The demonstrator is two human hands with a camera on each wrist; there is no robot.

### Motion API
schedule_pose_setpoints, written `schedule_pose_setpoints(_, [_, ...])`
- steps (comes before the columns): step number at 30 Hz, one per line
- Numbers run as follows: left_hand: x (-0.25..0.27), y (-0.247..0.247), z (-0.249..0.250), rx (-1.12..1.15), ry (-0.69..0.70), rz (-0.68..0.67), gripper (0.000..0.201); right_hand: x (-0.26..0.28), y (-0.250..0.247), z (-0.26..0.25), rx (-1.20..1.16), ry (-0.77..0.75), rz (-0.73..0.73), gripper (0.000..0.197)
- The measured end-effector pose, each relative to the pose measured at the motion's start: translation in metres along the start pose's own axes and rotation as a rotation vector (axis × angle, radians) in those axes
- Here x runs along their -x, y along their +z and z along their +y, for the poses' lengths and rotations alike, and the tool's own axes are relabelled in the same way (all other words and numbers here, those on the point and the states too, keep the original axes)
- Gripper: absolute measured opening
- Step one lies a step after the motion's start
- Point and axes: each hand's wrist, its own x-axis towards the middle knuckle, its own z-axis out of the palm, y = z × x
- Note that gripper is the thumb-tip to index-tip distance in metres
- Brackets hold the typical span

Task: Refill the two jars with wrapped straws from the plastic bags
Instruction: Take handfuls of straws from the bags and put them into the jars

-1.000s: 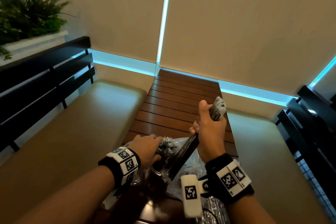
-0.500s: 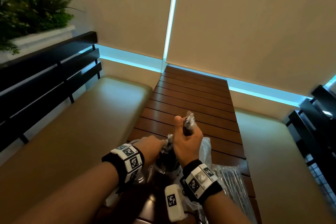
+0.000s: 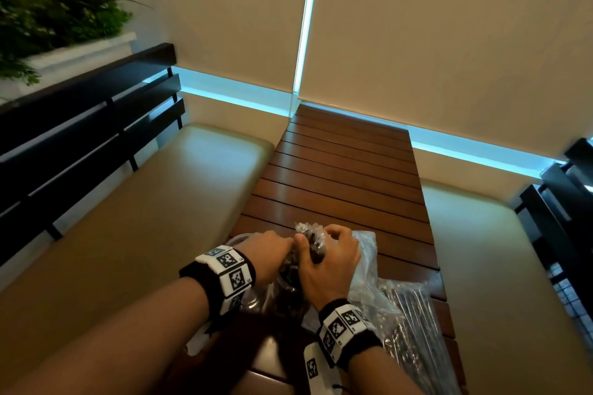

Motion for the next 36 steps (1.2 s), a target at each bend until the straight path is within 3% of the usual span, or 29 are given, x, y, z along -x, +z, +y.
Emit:
schedule_pose_setpoints(3, [0.004, -0.001, -0.005, 0.094, 0.005, 0.087, 0.06, 0.016, -0.001, 0.009, -0.135, -0.008, -0.109, 0.035])
schedule_pose_setpoints(6, [0.01, -0.009, -0.006, 0.337, 0.075, 0.267, 0.09, 0.022, -0.007, 0.006, -0.202, 0.044, -0.181, 0.054])
schedule_pose_setpoints(8, [0.01, -0.016, 0.004, 0.394, 0.127, 0.35, 0.088, 0.023, -0.014, 0.004, -0.197, 0.037, -0.247, 0.075])
schedule_pose_setpoints(10, [0.004, -0.019, 0.018, 0.314, 0.15, 0.357, 0.082, 0.024, -0.025, 0.001, -0.1, 0.024, -0.323, 0.095])
schedule_pose_setpoints(15, [-0.018, -0.005, 0.044, 0.151, 0.056, 0.27, 0.075, 0.023, -0.06, 0.011, 0.094, -0.037, -0.331, 0.105])
schedule_pose_setpoints(16, [-0.021, 0.001, 0.047, 0.133, 0.034, 0.236, 0.073, 0.024, -0.066, 0.016, 0.097, -0.045, -0.304, 0.097])
schedule_pose_setpoints(20, [-0.029, 0.021, 0.045, 0.084, -0.016, 0.187, 0.069, 0.03, -0.09, 0.042, 0.083, -0.036, -0.098, 0.023])
schedule_pose_setpoints(22, [-0.031, 0.02, 0.043, 0.063, -0.012, 0.197, 0.069, 0.032, -0.096, 0.055, 0.092, 0.083, -0.209, 0.004])
schedule_pose_setpoints(26, [-0.03, 0.01, 0.048, 0.041, 0.034, 0.233, 0.072, 0.04, -0.092, 0.067, 0.299, 0.25, -0.675, 0.023])
schedule_pose_setpoints(30, [-0.023, 0.006, 0.059, -0.14, 0.18, 0.296, 0.073, 0.043, -0.076, 0.065, 0.116, 0.167, -0.612, 0.046])
schedule_pose_setpoints(33, [-0.019, 0.008, 0.079, -0.381, 0.375, 0.331, 0.059, 0.033, -0.062, 0.057, 0.143, 0.152, -0.641, 0.024])
schedule_pose_setpoints(36, [-0.02, 0.007, 0.097, -0.407, 0.294, 0.307, 0.032, 0.026, -0.052, 0.053, 0.279, 0.167, -0.714, 0.016])
